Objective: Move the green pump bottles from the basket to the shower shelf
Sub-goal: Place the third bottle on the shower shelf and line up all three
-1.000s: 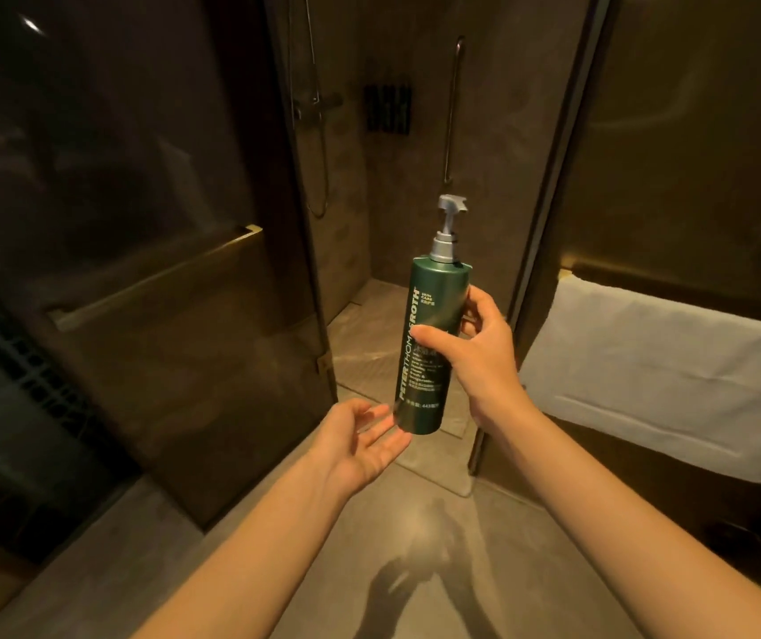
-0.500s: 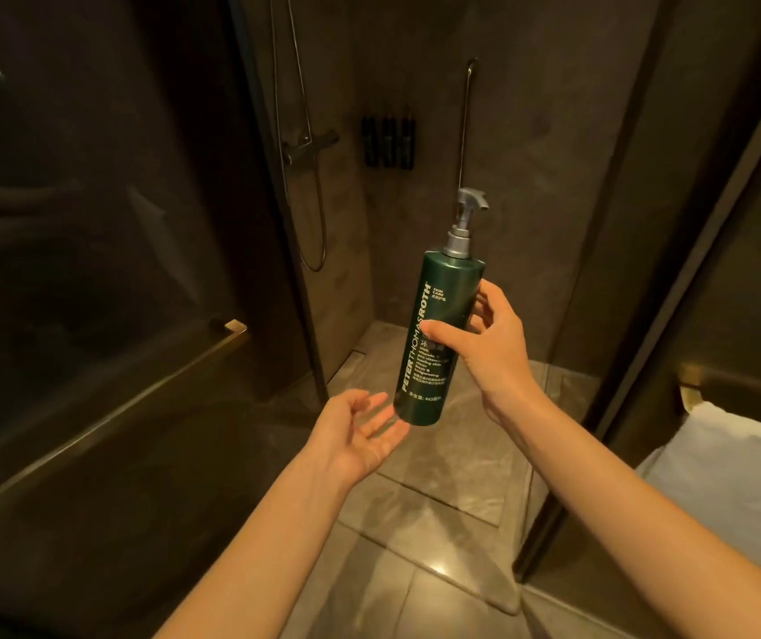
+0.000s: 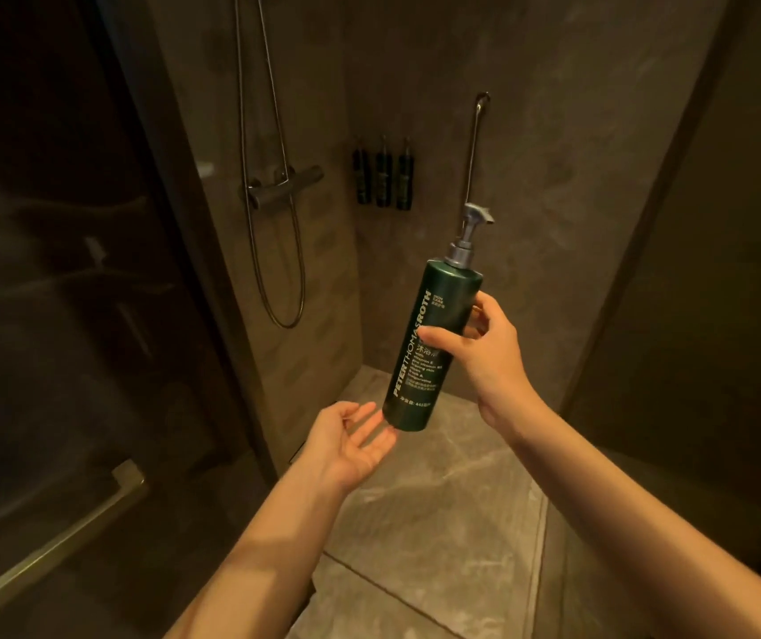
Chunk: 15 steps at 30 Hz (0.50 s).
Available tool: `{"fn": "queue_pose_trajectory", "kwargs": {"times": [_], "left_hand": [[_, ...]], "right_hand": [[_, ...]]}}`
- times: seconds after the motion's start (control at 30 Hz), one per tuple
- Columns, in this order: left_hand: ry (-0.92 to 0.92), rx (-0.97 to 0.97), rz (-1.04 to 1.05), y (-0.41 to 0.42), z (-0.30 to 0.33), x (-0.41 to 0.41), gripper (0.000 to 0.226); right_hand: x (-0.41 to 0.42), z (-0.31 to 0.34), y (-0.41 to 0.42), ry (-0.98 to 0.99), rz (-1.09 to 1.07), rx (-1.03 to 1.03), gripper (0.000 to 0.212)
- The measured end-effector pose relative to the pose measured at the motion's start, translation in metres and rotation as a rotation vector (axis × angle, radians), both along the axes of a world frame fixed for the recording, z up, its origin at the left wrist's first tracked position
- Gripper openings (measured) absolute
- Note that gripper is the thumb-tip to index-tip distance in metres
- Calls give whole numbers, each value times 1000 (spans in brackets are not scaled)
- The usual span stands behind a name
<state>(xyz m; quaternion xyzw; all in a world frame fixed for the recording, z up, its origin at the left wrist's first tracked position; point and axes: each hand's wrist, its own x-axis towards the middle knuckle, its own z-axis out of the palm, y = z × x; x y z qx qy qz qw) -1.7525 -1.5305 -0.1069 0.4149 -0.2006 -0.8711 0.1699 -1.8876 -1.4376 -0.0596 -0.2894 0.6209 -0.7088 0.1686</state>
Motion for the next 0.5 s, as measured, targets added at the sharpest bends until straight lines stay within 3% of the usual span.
{"fn": "queue_pose_trajectory", "kwargs": {"times": [0.2, 0.5], "left_hand": [[14, -18, 11, -68, 1, -66, 36], [60, -30, 54, -200, 22, -167, 36]], "right_hand": [[-64, -1, -77, 46, 44, 29, 61], [-170, 21, -218, 126, 81, 51, 64]]}}
